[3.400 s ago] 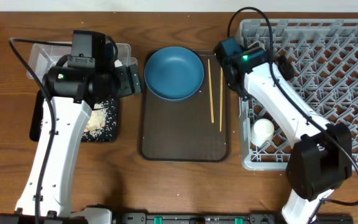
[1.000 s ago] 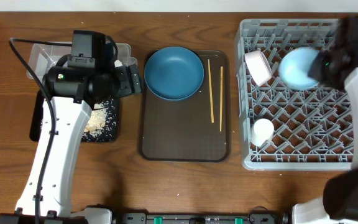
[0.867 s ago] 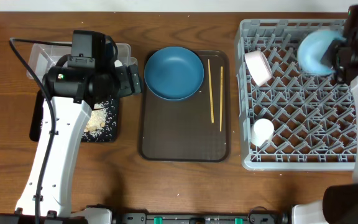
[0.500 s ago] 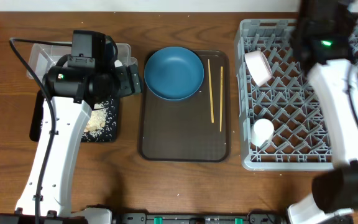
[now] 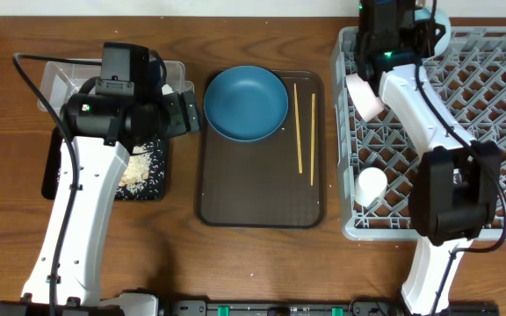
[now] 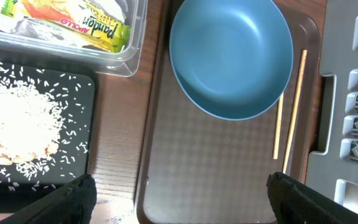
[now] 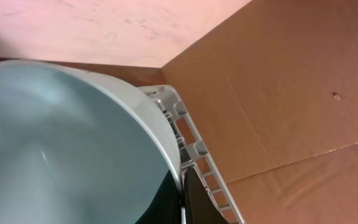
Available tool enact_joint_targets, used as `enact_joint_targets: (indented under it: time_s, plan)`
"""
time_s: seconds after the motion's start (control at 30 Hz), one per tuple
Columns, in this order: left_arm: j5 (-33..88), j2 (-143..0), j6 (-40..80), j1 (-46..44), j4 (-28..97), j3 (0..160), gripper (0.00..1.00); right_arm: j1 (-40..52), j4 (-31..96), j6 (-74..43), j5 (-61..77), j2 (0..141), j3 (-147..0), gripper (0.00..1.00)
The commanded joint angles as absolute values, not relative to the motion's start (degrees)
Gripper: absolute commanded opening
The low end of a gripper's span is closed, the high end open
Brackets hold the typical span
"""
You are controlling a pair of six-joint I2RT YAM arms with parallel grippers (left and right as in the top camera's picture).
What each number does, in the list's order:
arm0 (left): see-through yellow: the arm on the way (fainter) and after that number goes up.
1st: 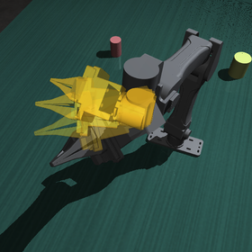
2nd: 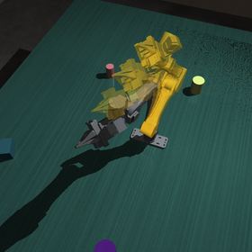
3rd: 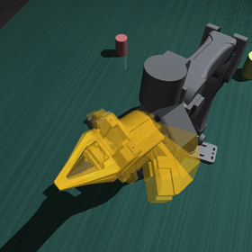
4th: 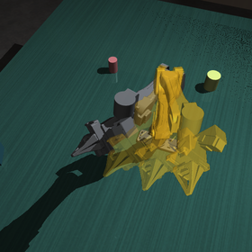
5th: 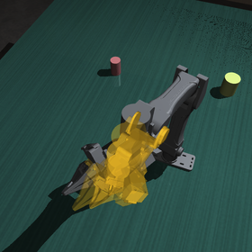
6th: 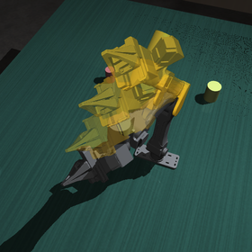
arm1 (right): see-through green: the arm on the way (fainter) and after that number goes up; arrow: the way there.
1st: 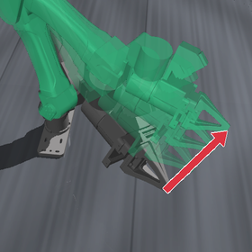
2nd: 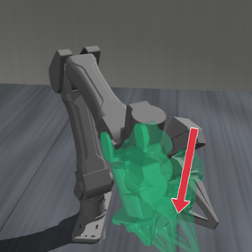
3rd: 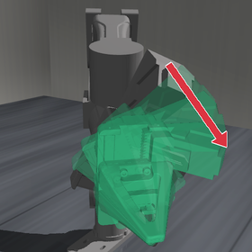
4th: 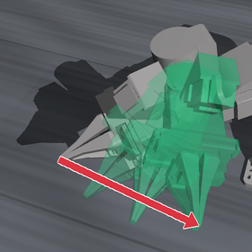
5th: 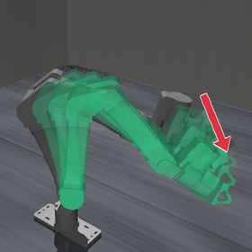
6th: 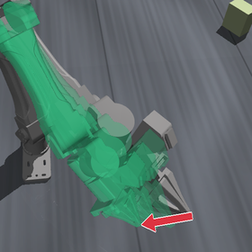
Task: Sort waste into correct bins and load items into the dishwasher rack
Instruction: 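Withdraw the right gripper from the rack toward the brown tray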
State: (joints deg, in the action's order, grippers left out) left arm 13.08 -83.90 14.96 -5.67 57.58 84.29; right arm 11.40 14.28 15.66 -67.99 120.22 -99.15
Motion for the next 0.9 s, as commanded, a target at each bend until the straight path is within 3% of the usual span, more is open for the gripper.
enact_joint_targets:
  time_s: [0.0,0.87]
  plan:
    - [12.36,-84.25,14.44,-5.43,57.60,84.62,0.90,12.08,14.39,17.02,-70.04,121.75,-99.42,0.01]
    - [12.36,-84.25,14.44,-5.43,57.60,84.62,0.90,13.54,19.68,16.78,-65.71,123.28,-97.69,0.01]
